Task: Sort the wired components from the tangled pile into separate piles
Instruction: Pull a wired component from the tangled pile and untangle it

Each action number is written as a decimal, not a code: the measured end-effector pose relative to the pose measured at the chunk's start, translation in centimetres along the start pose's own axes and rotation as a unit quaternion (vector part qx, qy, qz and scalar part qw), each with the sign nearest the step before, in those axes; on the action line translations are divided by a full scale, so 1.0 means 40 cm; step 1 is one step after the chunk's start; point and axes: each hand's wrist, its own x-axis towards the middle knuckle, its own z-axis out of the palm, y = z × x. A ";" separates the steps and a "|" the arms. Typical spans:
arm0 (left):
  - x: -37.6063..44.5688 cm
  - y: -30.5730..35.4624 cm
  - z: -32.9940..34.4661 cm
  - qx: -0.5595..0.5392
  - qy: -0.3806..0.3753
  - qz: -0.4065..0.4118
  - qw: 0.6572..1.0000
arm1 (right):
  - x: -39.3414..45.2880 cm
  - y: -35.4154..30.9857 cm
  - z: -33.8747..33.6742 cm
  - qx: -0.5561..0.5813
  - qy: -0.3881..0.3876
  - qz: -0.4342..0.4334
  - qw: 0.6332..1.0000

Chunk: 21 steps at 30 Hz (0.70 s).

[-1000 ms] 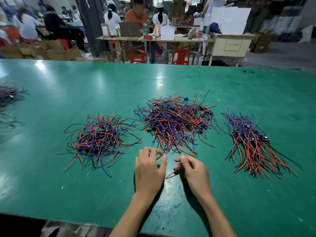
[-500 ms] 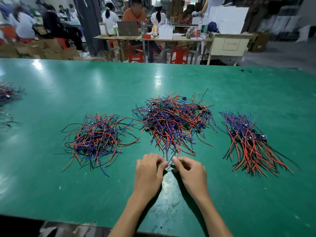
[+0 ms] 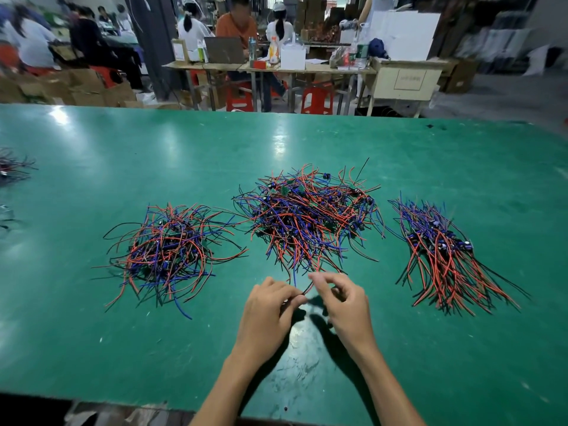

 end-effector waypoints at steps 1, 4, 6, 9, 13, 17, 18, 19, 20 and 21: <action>0.000 -0.003 0.000 -0.008 0.012 -0.015 1.000 | 0.015 -0.001 0.000 -0.047 0.035 -0.010 0.998; 0.001 -0.006 -0.001 -0.038 0.038 -0.058 0.997 | 0.060 0.002 -0.013 -0.320 0.114 -0.033 0.940; 0.001 -0.006 0.000 -0.052 0.040 -0.072 0.995 | 0.075 0.005 -0.019 -0.377 0.103 -0.017 0.920; 0.002 -0.011 0.001 -0.068 0.053 -0.088 0.992 | 0.070 0.012 -0.015 -0.388 0.093 -0.022 0.917; 0.002 -0.016 0.004 -0.069 0.063 -0.106 0.990 | 0.056 0.010 -0.017 -0.413 0.096 -0.020 0.905; 0.000 -0.016 0.002 -0.058 0.057 -0.105 0.991 | 0.038 0.015 -0.032 -0.365 0.086 -0.006 0.927; 0.001 -0.014 0.000 -0.060 0.057 -0.107 0.991 | 0.033 0.018 -0.036 -0.335 0.091 -0.001 0.938; 0.000 -0.010 0.000 -0.076 0.057 -0.113 0.989 | 0.029 0.020 -0.039 -0.305 0.101 -0.001 0.947; 0.000 -0.003 0.003 -0.118 0.059 -0.134 0.982 | 0.024 0.021 -0.043 -0.271 0.115 -0.004 0.956; 0.002 0.009 0.005 -0.193 0.057 -0.172 0.964 | 0.021 0.019 -0.046 -0.232 0.133 -0.009 0.964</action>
